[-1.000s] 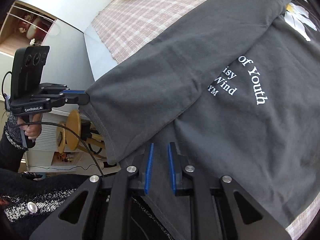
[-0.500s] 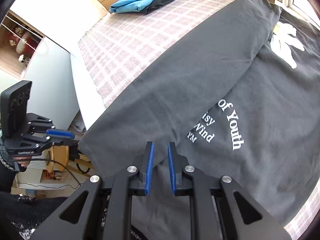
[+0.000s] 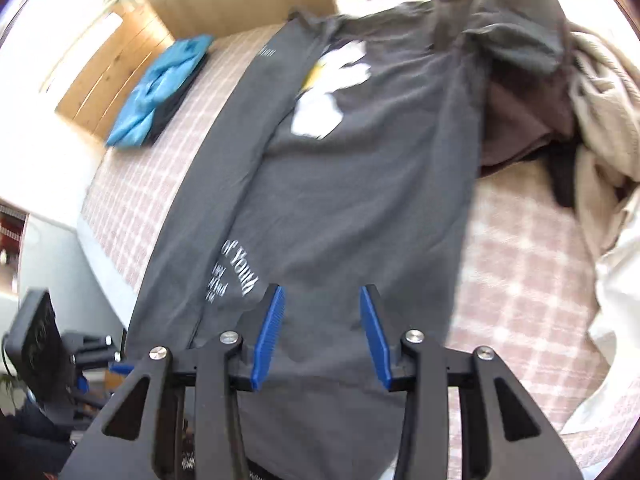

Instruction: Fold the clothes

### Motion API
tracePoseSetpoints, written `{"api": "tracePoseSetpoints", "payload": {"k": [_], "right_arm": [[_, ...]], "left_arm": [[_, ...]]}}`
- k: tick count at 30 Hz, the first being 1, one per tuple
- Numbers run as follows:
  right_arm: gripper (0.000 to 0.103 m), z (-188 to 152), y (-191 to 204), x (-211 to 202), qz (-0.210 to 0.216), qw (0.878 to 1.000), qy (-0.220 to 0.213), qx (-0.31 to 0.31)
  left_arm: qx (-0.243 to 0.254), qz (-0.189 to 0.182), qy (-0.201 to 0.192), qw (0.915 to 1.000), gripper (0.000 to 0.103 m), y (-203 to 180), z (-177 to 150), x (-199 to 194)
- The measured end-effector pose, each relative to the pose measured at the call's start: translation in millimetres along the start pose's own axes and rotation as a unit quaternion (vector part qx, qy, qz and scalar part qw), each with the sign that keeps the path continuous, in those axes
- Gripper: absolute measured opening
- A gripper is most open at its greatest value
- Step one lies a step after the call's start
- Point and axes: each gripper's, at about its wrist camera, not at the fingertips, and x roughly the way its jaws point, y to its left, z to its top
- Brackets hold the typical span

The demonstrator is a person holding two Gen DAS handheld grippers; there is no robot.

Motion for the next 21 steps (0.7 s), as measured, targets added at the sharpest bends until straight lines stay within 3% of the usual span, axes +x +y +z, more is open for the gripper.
{"api": "tracePoseSetpoints", "payload": {"k": [3,5,9,12,15,19,21], "right_arm": [[0.048,79.3,-71.5,-32.2,-0.033,0.997,-0.059,0.049],[0.048,125.1,-97.2,-39.4,-0.045,0.995,-0.076,0.051],[0.048,204.9,-130.6,-39.7,-0.068,0.994,-0.079,0.027],[0.048,243.5,-147.6,-34.8,-0.067,0.995,-0.075,0.020],[0.048,266.3,-155.8,-25.7,-0.064,0.996,-0.058,-0.002],[0.048,268.8,-147.5,-20.9,-0.075,0.995,-0.031,-0.063],[0.048,266.4,-144.2,-23.9,-0.080,0.993,-0.021,-0.087]], "left_arm": [[0.047,-0.003,0.004,0.9989,0.023,-34.7,40.6,28.9],[0.079,0.004,0.001,0.9968,0.023,-56.1,72.5,47.7],[0.158,0.087,-0.025,0.9832,0.023,-90.5,155.4,83.1],[0.216,0.148,-0.045,0.9640,0.027,-116.3,217.5,109.6],[0.272,0.206,-0.063,0.9378,0.028,-140.8,276.8,135.7],[0.333,0.259,-0.063,0.9047,0.037,-148.1,302.6,161.0],[0.360,0.282,-0.061,0.8871,0.038,-150.3,314.9,173.1]]}}
